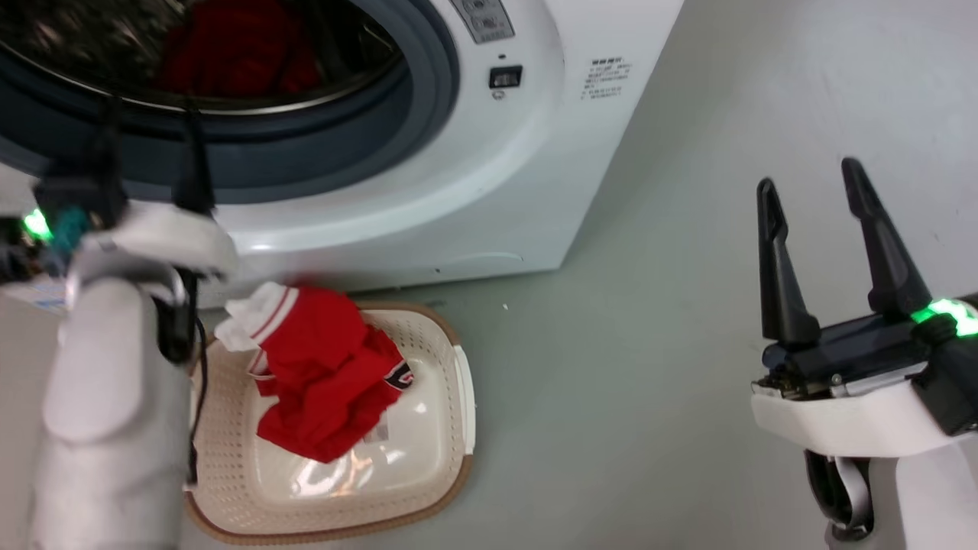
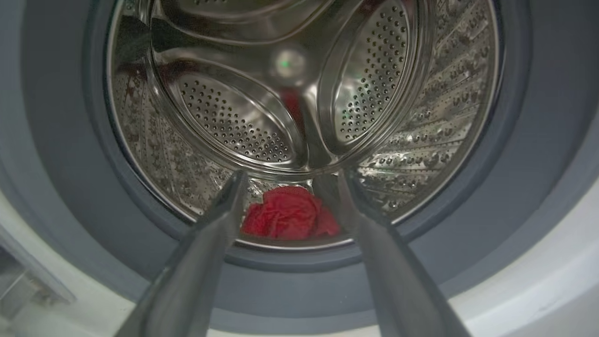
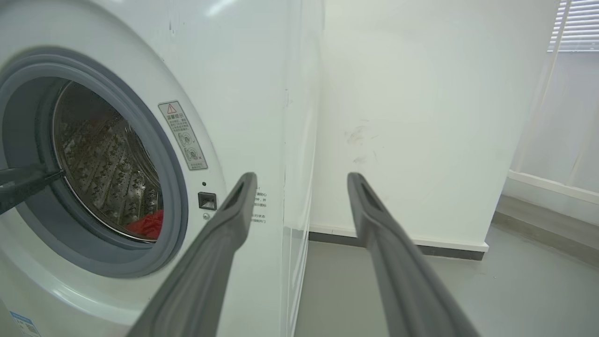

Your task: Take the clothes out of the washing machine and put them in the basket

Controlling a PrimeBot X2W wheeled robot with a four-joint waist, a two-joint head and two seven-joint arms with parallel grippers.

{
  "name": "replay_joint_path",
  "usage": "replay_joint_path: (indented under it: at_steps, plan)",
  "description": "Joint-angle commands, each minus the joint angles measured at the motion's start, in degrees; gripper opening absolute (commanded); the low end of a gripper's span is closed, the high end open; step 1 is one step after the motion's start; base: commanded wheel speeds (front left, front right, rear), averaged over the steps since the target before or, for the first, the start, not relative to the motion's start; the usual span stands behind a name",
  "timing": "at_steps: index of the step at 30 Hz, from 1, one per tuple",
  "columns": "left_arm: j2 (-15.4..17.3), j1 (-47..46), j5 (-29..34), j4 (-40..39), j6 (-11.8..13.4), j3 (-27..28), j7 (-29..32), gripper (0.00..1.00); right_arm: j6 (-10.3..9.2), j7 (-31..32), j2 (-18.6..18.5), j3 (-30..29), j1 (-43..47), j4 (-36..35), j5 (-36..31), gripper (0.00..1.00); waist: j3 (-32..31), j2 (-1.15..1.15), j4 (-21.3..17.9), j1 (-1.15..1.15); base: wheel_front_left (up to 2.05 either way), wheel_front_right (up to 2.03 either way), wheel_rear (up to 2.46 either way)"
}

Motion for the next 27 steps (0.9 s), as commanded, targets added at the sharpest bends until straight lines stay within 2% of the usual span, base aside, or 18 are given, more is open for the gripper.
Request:
replay_joint_path:
  at_steps: [1,6,7,13,23,27]
  plan:
    - [1.45,-5.21,0.53,3.65,-0.44,-0.08,-0.15,1.00,-0.06,-0.12,0.03,0.17,-2.00,-0.68,0.99,1.00,6.51,0.00,-3.44,-0.01,0.00,0.00,0.00]
    - [4.52,-17.75,1.75,14.02,-0.92,-1.54,2.09,1.00,-0.06,-0.12,0.04,0.36,-4.68,-1.59,2.27,1.00,11.96,0.00,-4.98,-0.01,0.00,0.00,0.00]
    - [4.52,-17.75,1.75,14.02,-0.92,-1.54,2.09,1.00,-0.06,-0.12,0.04,0.36,-4.68,-1.59,2.27,1.00,11.96,0.00,-4.98,-0.01,0.00,0.00,0.00]
    - [8.08,-32.45,3.77,23.02,-1.71,-3.96,7.49,1.00,-0.05,-0.12,0.04,-0.03,-7.13,-2.73,4.29,1.00,17.88,0.00,-6.67,-0.01,0.00,0.00,0.00]
    - [14.23,-52.73,5.80,33.28,-3.07,-7.50,25.30,1.00,-0.05,-0.12,0.05,-0.39,-9.86,-4.35,6.95,1.00,24.44,0.00,-9.94,-0.01,0.00,0.00,0.00]
    - [15.18,-59.39,5.67,36.68,-3.48,-8.66,35.25,1.00,-0.06,-0.12,0.05,-0.79,-10.83,-5.71,8.38,1.00,27.36,0.00,-11.09,-0.01,0.00,0.00,0.00]
